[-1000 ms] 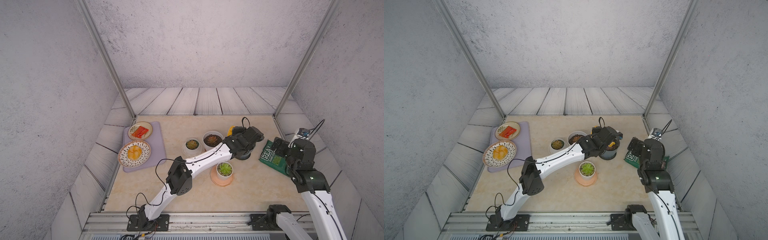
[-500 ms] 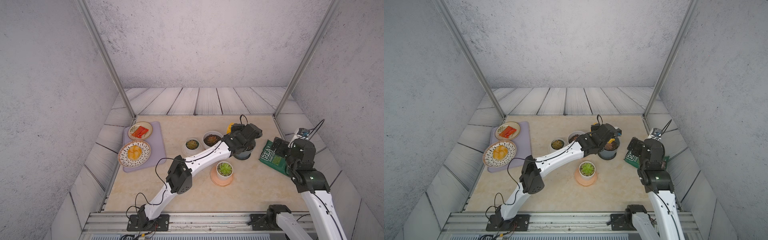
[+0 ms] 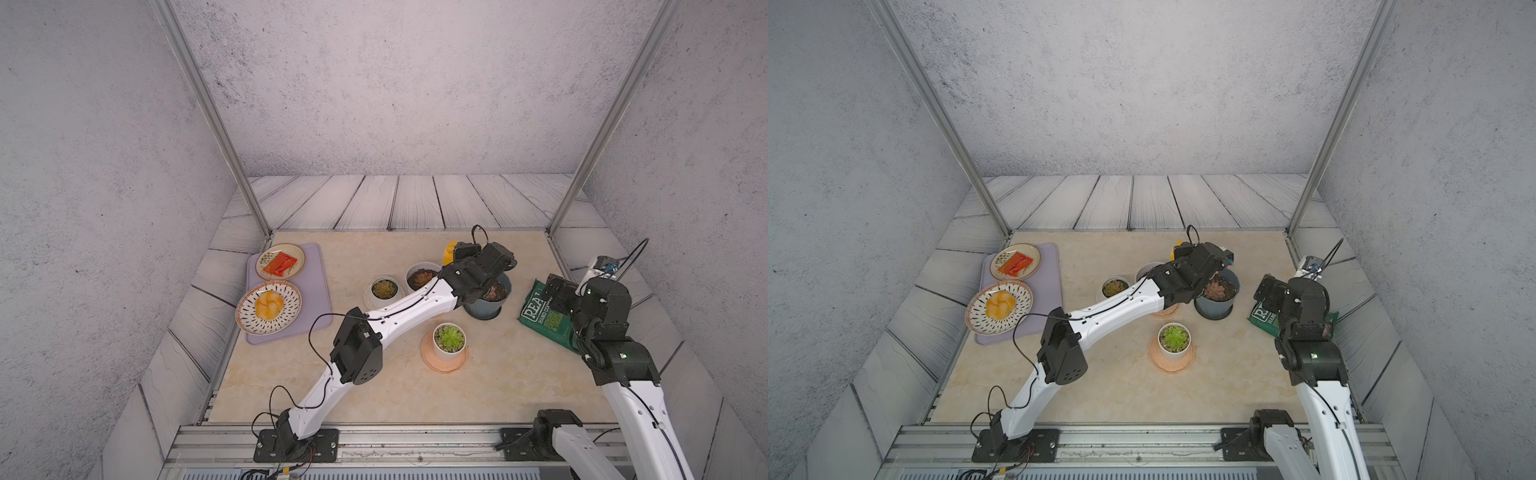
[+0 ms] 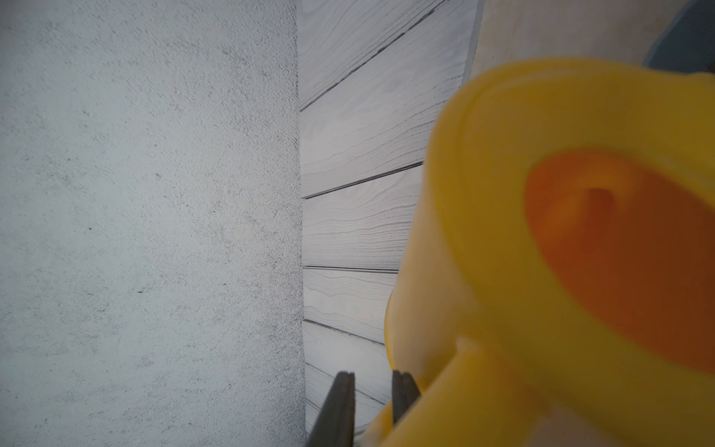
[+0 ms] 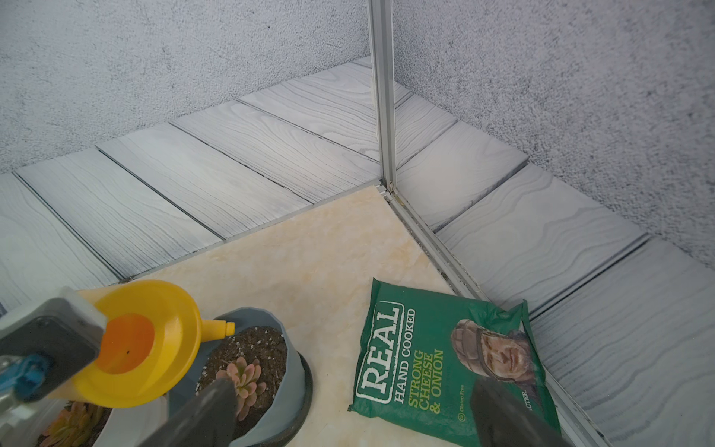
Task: Water the succulent around the soil edge
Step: Water the soil of the potted plant with water.
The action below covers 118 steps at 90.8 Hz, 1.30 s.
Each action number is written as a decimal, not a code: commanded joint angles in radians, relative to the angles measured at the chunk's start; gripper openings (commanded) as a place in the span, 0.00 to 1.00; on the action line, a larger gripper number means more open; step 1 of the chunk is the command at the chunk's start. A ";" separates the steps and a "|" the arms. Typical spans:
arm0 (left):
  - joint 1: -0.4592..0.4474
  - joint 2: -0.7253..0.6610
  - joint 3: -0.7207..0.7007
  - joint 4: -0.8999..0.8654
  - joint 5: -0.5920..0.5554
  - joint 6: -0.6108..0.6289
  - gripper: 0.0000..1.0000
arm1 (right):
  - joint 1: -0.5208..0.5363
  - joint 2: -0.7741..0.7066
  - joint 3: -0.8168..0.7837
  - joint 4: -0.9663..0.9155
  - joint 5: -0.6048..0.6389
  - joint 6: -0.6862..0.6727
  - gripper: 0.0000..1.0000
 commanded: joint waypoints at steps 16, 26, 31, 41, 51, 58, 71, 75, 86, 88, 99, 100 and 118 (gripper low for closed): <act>-0.010 -0.157 -0.104 -0.002 -0.048 -0.100 0.00 | -0.005 0.004 -0.009 0.021 -0.027 0.004 0.99; -0.015 -0.207 -0.140 -0.008 -0.047 -0.141 0.00 | -0.006 0.010 -0.006 0.016 -0.034 0.004 0.99; -0.019 -0.230 -0.153 -0.018 -0.048 -0.160 0.00 | -0.004 0.011 -0.006 0.015 -0.036 0.005 0.99; -0.025 -0.275 -0.200 -0.022 -0.066 -0.184 0.00 | -0.005 0.010 -0.004 0.011 -0.040 0.004 0.99; -0.029 -0.336 -0.262 -0.042 -0.079 -0.250 0.00 | -0.005 0.018 -0.001 0.002 -0.053 0.001 0.99; -0.029 -0.382 -0.305 -0.080 -0.069 -0.339 0.00 | -0.005 0.027 0.003 -0.010 -0.075 -0.001 0.99; -0.030 -0.498 -0.420 -0.126 -0.021 -0.511 0.00 | -0.003 0.059 0.027 -0.045 -0.159 -0.008 0.99; -0.030 -0.538 -0.463 -0.131 0.000 -0.564 0.00 | -0.004 0.070 0.036 -0.060 -0.192 -0.010 0.99; -0.028 -0.657 -0.590 -0.135 0.054 -0.695 0.00 | -0.003 0.107 0.054 -0.099 -0.275 -0.020 0.99; -0.028 -0.674 -0.615 -0.137 0.067 -0.717 0.00 | -0.004 0.113 0.056 -0.108 -0.295 -0.022 0.99; -0.027 -0.785 -0.734 -0.164 0.124 -0.837 0.00 | -0.004 0.151 0.055 -0.147 -0.392 -0.033 0.99; -0.027 -0.796 -0.745 -0.166 0.131 -0.848 0.00 | -0.003 0.155 0.055 -0.151 -0.400 -0.035 0.99; -0.027 -0.967 -0.954 -0.192 0.205 -1.000 0.00 | -0.001 0.172 0.005 -0.180 -0.492 -0.045 0.94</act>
